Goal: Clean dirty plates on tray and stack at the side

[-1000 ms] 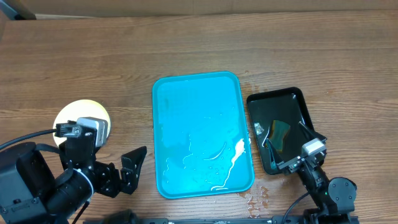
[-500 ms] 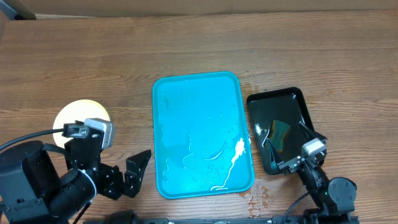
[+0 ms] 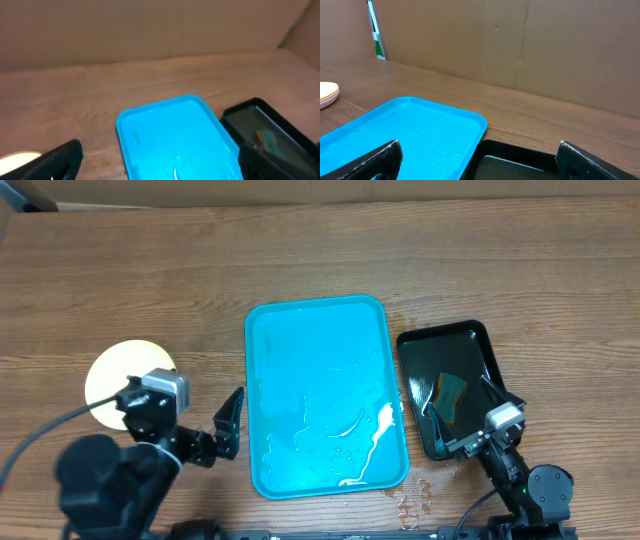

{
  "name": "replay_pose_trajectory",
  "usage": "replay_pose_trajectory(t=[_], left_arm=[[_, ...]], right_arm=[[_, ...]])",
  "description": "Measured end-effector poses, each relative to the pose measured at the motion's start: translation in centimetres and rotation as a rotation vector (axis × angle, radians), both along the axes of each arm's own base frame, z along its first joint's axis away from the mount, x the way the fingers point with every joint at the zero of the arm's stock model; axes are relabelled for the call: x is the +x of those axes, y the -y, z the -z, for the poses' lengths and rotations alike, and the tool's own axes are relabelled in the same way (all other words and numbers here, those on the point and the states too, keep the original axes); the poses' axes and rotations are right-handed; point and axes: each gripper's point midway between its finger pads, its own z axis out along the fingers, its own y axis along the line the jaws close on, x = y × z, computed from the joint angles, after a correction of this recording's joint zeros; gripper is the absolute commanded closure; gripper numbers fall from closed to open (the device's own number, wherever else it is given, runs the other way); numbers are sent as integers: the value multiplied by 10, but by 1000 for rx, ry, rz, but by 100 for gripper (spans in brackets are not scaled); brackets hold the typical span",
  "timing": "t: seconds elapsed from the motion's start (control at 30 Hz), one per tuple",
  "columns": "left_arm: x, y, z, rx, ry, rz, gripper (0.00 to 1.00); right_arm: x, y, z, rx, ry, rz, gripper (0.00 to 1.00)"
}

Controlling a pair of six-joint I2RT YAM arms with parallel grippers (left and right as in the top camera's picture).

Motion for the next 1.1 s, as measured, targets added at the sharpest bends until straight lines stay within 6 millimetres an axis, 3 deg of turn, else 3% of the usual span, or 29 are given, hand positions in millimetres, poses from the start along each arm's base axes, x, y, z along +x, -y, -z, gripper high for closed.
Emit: replay_pose_trajectory(t=[0.1, 0.27, 0.43, 0.7, 0.93, 1.1], left_arm=[[5, 1, 9, -14, 110, -10, 0], [-1, 0, 18, -15, 291, -25, 0], [-4, -5, 40, -4, 398, -51, 0], [15, -9, 84, 2, 380, -71, 0], [30, -9, 137, 3, 334, -74, 0], [30, -9, 154, 5, 280, -74, 0]], right_arm=[[0, 0, 0, 0, 0, -1, 0], [0, 0, 0, 0, -1, 0, 0], [0, 0, 0, 0, 0, 0, 0], [0, 0, 0, 0, 0, 0, 0], [0, 0, 0, 0, -1, 0, 0], [0, 0, 0, 0, 0, 0, 0]])
